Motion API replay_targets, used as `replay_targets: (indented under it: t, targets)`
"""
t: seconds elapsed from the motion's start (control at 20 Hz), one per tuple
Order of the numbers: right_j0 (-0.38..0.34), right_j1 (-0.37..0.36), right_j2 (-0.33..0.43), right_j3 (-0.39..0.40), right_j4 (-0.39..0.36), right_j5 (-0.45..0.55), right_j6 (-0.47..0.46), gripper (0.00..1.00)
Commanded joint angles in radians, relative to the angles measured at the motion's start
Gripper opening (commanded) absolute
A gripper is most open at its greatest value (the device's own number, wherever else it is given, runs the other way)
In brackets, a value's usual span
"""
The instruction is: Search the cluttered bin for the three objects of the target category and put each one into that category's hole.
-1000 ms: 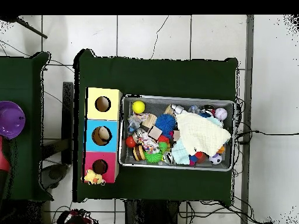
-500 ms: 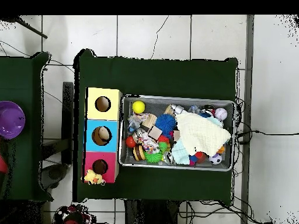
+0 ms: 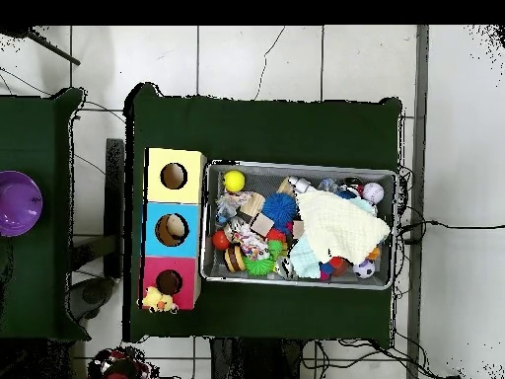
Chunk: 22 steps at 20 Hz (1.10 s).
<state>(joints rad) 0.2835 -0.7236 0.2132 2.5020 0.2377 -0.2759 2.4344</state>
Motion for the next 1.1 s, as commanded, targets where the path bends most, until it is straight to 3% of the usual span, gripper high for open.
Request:
replay_targets:
  t: [0.05,0.7,1.1]
  targets:
    - [-0.033,-0.019,0.046,-0.098,-0.002,-0.033,0.175,0.0]
    - [0.025,-0.037,-0.041,-0.131,0.005,0.032,0.066,0.0]
    - [0.038,-0.044,-0.081,-0.155,-0.055,0.136,-0.054,0.0]
